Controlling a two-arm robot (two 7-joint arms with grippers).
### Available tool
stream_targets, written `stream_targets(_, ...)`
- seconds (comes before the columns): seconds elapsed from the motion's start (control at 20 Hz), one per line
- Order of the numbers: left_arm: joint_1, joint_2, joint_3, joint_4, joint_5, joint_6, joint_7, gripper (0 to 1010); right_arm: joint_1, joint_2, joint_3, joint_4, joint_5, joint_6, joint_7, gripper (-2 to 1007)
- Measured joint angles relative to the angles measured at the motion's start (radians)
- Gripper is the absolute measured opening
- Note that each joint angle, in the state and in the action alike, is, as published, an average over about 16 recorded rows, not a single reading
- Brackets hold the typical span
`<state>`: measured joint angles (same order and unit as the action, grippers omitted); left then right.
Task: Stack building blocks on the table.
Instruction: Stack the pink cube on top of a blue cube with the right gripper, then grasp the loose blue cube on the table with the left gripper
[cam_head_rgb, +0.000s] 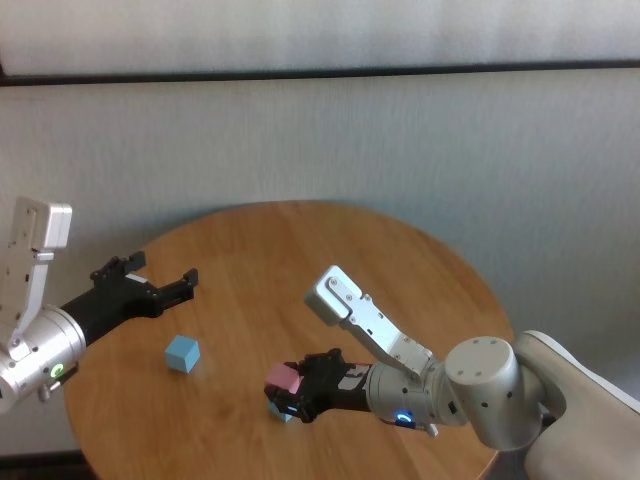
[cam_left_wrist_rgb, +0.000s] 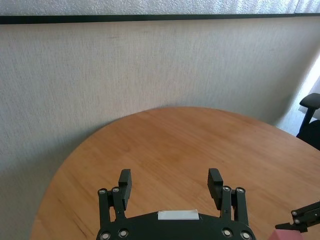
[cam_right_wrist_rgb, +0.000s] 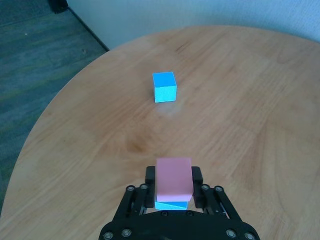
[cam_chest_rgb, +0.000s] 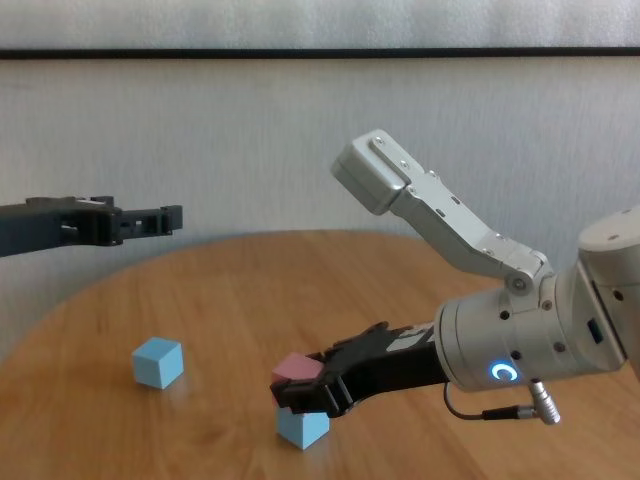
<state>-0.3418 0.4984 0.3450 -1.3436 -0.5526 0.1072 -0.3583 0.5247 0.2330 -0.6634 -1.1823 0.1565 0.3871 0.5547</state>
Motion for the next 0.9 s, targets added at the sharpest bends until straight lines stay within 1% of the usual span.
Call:
stream_targets(0.2, 0.0, 0.0, 0.0, 0.0, 0.0, 0.0, 0.0, 999, -0.001, 0.0, 0.0, -0.001, 0.0, -0.001, -0.001, 531)
stream_targets(0.35, 0.0, 0.0, 0.0, 0.0, 0.0, 0.0, 0.0, 999, -0.002, 0.0, 0.001, -0.002, 0.0, -0.003, -0.003, 621)
stream_targets(0.45, 0.0, 0.0, 0.0, 0.0, 0.0, 0.0, 0.0, 999, -0.004, 0.0, 0.005, -0.004, 0.001, -0.01, -0.008, 689)
stream_targets(0.65, 0.0, 0.0, 0.0, 0.0, 0.0, 0.0, 0.0, 999, -0.011, 0.002, 0.017, -0.015, 0.003, -0.038, -0.02, 817)
stream_targets(0.8, 0.0, 0.0, 0.0, 0.0, 0.0, 0.0, 0.0, 999, -0.019, 0.004, 0.031, -0.027, 0.007, -0.069, -0.033, 891)
stream_targets(0.9, 0.0, 0.0, 0.0, 0.0, 0.0, 0.0, 0.0, 999, -0.026, 0.005, 0.045, -0.035, 0.011, -0.095, -0.045, 930)
